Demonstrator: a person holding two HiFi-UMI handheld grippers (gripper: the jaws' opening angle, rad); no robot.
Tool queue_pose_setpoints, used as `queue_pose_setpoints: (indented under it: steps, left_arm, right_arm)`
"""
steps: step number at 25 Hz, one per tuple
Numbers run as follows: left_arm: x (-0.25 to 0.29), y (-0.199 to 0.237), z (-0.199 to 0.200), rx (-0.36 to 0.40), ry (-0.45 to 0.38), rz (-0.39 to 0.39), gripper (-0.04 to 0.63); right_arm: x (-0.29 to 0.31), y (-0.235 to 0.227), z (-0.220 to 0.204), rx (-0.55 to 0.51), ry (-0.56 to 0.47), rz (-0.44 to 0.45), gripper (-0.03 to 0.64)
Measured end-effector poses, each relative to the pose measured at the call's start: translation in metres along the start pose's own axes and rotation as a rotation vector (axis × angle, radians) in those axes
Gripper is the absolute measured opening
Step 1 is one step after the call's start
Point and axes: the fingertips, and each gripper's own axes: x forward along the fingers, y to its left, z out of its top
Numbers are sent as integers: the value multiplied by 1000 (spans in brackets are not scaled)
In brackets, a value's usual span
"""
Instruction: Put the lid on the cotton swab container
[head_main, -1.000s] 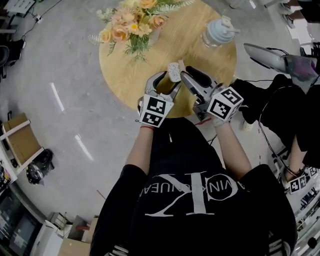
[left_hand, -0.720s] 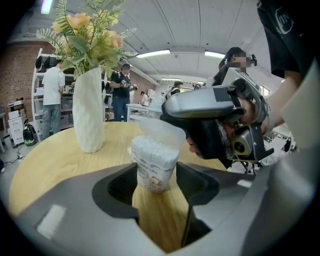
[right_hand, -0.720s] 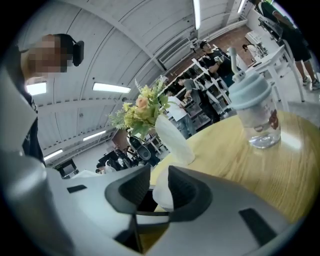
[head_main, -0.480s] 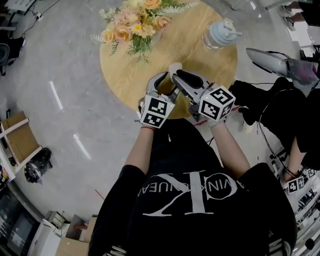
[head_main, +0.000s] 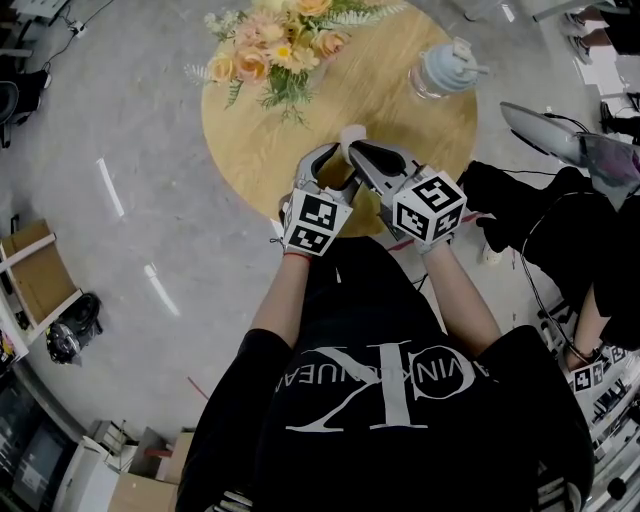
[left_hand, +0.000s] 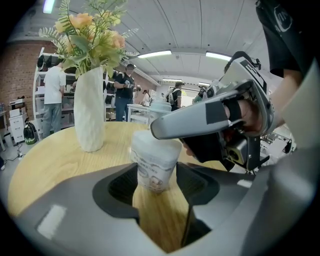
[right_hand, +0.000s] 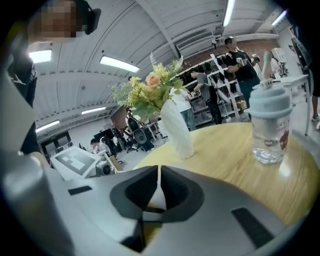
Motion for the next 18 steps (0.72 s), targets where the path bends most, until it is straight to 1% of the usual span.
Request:
queue_pose_setpoints:
  steps: [5, 9, 14, 18]
  left_arm:
    - [0, 0, 0, 1, -3, -3, 244]
    - [0, 0, 1, 1, -4, -4, 244]
    - [0, 1, 0, 1, -2, -5, 244]
    - [0, 1, -1, 3, -3, -9, 244]
  right_arm:
    - [2, 1, -2, -68, 46, -30, 18]
    - [3, 1, -3, -86, 69, -40, 15]
    - [6, 2, -4, -141, 114, -55, 14]
    - [7, 2, -5, -139, 125, -57, 14]
